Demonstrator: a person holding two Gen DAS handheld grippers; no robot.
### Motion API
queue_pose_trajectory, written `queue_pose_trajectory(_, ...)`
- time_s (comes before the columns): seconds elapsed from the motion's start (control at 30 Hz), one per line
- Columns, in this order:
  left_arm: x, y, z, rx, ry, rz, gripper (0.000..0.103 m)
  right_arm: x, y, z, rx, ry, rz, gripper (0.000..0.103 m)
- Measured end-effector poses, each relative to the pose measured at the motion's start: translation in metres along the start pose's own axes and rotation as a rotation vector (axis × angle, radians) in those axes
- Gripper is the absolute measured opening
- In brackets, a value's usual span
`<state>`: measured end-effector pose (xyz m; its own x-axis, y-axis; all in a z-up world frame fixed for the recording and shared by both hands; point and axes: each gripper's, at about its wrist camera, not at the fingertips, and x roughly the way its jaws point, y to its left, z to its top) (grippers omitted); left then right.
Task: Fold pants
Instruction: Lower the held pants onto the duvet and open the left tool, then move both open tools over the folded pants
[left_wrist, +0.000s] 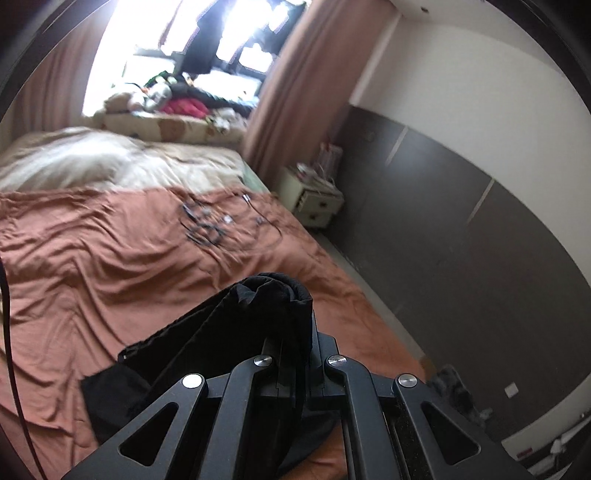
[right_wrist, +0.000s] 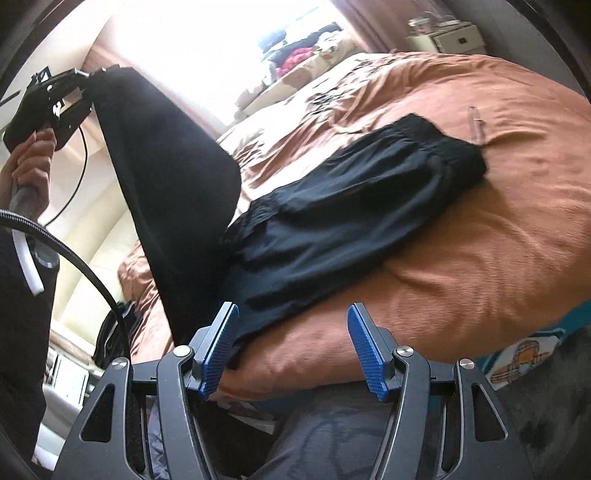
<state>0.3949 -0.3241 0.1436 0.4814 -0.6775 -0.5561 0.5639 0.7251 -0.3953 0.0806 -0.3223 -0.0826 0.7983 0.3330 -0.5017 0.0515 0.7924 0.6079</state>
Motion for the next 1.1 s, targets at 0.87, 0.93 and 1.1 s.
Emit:
queue_pose_trajectory(0.87, 0.143, -0.039, -0.118, 0.012, 0.417, -0.267, 0.08, -0.037, -0.053, -0.002, 0.141, -0.041, -0.09, 0.08)
queue_pose_trajectory(0.93, 0.133, -0.028, -0.122, 0.001, 0.417, -0.253, 0.08, -0.034, -0.053, -0.001, 0.138, -0.038, -0.095, 0.08)
queue_pose_trajectory(1.1, 0.101, 0.008, -0.129, 0.011, 0.37, -0.153, 0.08, -0.027, -0.046, 0.005, 0.111, -0.034, -0.09, 0.08)
